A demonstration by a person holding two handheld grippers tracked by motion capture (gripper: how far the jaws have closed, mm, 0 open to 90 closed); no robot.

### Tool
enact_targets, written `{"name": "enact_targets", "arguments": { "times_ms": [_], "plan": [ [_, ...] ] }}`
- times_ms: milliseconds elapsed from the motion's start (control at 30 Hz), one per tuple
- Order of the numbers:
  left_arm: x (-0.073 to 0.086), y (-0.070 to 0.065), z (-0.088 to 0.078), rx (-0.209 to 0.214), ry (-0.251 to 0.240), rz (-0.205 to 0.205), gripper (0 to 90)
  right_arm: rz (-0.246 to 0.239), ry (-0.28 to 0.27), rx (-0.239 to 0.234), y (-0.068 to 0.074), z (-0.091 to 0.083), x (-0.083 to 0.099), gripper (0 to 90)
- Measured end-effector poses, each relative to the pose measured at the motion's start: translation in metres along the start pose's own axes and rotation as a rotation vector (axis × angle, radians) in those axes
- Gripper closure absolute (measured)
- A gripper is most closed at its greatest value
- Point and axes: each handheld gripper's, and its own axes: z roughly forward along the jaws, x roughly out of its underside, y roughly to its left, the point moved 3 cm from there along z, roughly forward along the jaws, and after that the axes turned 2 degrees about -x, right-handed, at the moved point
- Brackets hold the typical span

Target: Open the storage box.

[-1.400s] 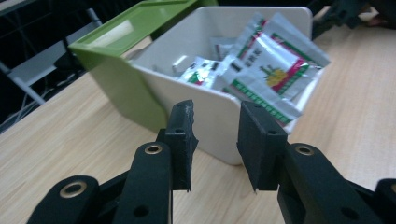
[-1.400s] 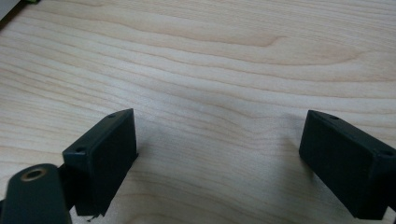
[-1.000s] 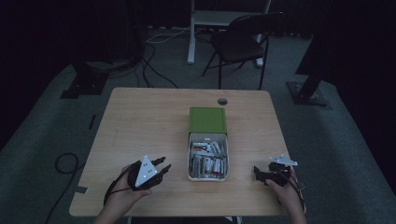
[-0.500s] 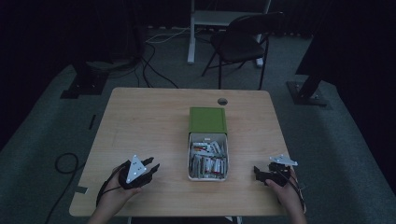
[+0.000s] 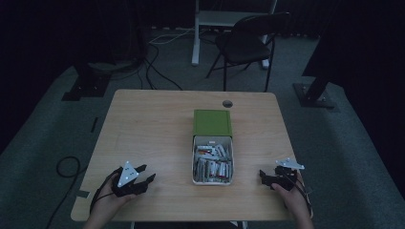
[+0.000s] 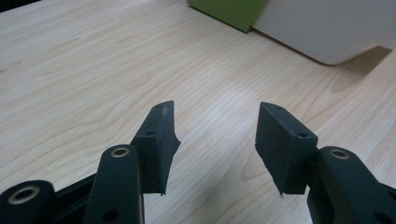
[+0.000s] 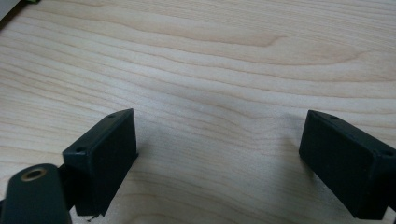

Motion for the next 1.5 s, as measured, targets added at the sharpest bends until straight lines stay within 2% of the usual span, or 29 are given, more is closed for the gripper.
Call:
{"name": "enact_targets", "arguments": {
  "times_ms": [100,267,500,600,800,833,867,1133,1367,1500],
  "plan": [
    [0.005,0.005,0.000,0.002,0.025,-0.020,45.0,0.000,0.000,0.000,0.000,0.000,0.000,10.7],
    [0.018,0.011,0.000,-0.004,0.055,-0.049,44.7,0.000,0.000,0.000,0.000,0.000,0.000,10.7],
    [0.026,0.020,-0.002,-0.009,0.059,-0.119,38.8,0.000,0.000,0.000,0.000,0.000,0.000,10.7],
    [0.028,0.023,-0.003,-0.014,0.066,-0.132,35.8,0.000,0.000,0.000,0.000,0.000,0.000,10.7],
    [0.032,0.031,-0.005,-0.011,0.079,-0.165,24.6,-0.004,-0.001,0.000,0.000,0.000,0.000,10.7],
    [0.032,0.031,-0.005,-0.010,0.082,-0.171,20.0,-0.004,-0.001,0.000,0.000,0.000,0.000,10.7],
    [0.032,0.032,-0.005,-0.012,0.086,-0.172,16.1,-0.004,-0.001,0.000,0.000,0.000,0.000,10.7],
    [0.034,0.034,-0.005,-0.033,0.107,-0.183,14.0,-0.004,-0.001,0.000,0.000,0.000,0.000,10.7],
    [0.034,0.034,-0.003,-0.058,0.138,-0.170,13.9,-0.004,-0.001,0.000,0.000,0.000,0.000,10.7],
    [0.034,0.032,0.000,-0.068,0.171,-0.147,14.0,-0.004,-0.001,0.000,0.000,0.000,0.000,10.7]
  ]
}}
